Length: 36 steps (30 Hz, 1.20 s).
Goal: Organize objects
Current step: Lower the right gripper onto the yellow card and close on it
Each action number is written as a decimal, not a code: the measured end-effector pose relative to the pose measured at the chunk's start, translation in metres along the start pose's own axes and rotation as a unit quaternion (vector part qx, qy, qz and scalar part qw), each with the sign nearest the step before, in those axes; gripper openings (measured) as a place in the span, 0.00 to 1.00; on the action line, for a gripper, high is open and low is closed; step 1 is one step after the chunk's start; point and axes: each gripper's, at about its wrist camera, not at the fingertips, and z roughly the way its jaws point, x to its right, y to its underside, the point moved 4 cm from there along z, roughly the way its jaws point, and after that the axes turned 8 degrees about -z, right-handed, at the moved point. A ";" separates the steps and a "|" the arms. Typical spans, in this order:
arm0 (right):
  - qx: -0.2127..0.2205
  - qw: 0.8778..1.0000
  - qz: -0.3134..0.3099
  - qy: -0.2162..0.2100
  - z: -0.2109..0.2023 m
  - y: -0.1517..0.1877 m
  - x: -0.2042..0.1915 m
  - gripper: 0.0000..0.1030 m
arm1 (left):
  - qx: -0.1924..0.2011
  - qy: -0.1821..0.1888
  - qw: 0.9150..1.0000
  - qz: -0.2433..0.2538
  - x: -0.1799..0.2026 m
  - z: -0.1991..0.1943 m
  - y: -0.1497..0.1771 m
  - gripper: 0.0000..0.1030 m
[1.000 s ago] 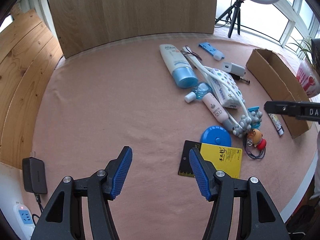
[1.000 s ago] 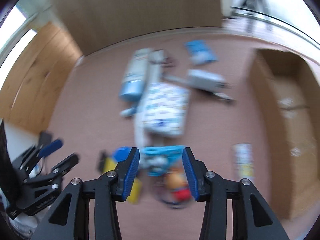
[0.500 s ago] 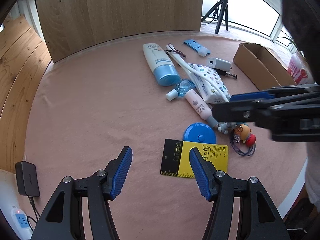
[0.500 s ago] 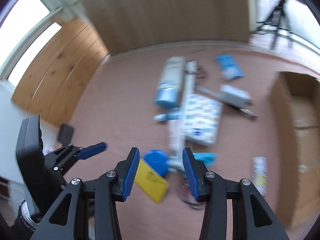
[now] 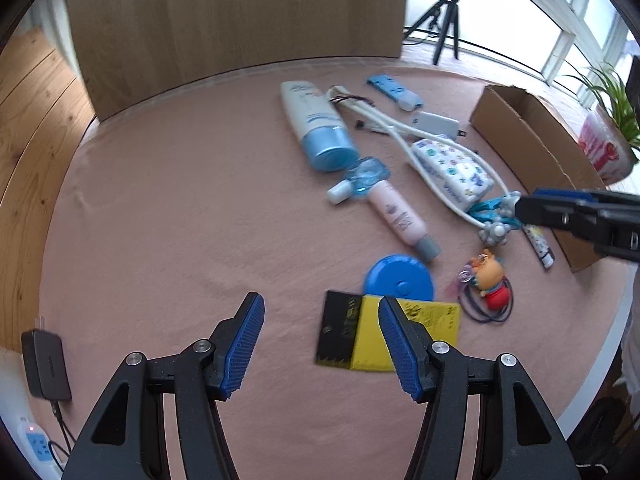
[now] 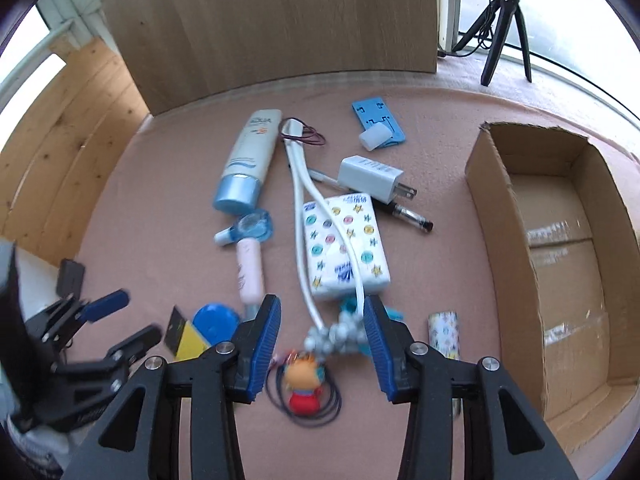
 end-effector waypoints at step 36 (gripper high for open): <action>-0.119 0.965 -0.229 -0.040 0.056 0.048 -0.122 0.46 | 0.014 -0.014 0.990 -0.141 -0.091 -0.042 0.071 0.62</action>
